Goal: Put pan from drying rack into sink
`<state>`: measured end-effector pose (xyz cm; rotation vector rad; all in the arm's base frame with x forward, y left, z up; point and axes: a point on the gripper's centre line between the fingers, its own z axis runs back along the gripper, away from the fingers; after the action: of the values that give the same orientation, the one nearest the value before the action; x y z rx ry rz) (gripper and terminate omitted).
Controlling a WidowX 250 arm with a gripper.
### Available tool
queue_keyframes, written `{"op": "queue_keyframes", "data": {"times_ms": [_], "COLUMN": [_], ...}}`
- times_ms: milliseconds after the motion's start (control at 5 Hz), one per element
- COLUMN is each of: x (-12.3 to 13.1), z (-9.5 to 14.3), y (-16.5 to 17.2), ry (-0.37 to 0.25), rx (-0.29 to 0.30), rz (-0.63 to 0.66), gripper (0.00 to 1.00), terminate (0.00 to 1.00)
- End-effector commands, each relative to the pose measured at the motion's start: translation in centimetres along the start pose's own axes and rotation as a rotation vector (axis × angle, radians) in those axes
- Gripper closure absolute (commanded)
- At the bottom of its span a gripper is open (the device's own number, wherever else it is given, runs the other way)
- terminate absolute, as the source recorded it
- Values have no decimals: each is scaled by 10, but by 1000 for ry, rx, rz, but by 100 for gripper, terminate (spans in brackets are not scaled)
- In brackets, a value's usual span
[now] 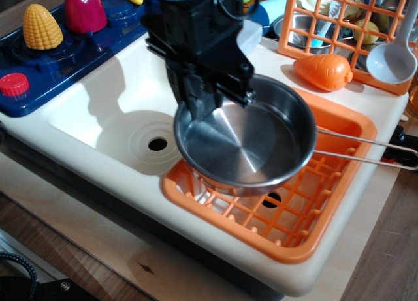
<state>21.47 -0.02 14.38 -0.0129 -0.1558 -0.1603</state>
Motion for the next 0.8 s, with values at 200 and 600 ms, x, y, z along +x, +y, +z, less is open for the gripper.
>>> {"op": "queue_keyframes", "data": {"times_ms": [200,600], "x": [-13,-22], "z": [23,21], "y": [49,117], "ry": [-64,-111], "rx": [177,220], "rz": [-26,-90], "gripper": [100,100], "terminate": [0,0]}}
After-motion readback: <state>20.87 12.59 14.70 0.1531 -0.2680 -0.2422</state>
